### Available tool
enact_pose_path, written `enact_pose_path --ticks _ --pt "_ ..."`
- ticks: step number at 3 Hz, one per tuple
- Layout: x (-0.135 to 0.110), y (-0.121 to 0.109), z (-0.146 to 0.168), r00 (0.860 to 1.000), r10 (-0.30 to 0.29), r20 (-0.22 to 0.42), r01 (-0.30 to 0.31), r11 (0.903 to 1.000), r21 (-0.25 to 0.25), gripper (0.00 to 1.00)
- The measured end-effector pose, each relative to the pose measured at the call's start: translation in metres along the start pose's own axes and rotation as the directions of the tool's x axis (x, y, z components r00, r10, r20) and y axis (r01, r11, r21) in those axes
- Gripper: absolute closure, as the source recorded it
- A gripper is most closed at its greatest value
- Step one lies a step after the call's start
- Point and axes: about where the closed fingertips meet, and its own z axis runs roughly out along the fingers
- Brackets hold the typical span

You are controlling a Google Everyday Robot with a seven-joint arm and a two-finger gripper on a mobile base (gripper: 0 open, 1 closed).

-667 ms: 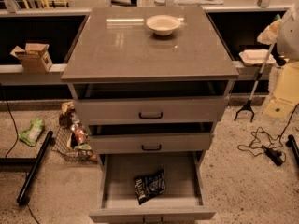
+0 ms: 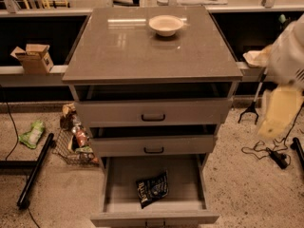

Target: Pick blue chip bag from bottom drawer and place on counter

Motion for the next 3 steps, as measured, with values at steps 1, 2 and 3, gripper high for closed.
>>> enact_pose_path --ticks 1,2,3 --pt "0.022 0.021 0.091 0.998 0.062 0.004 -0.062 0.9938 -0.092 0.0" --pt "0.035 0.043 0.176 0.984 0.163 0.071 -0.149 0.9729 -0.177 0.0" --pt "0.035 0.043 0.175 0.984 0.163 0.071 -0.148 0.9729 -0.177 0.0"
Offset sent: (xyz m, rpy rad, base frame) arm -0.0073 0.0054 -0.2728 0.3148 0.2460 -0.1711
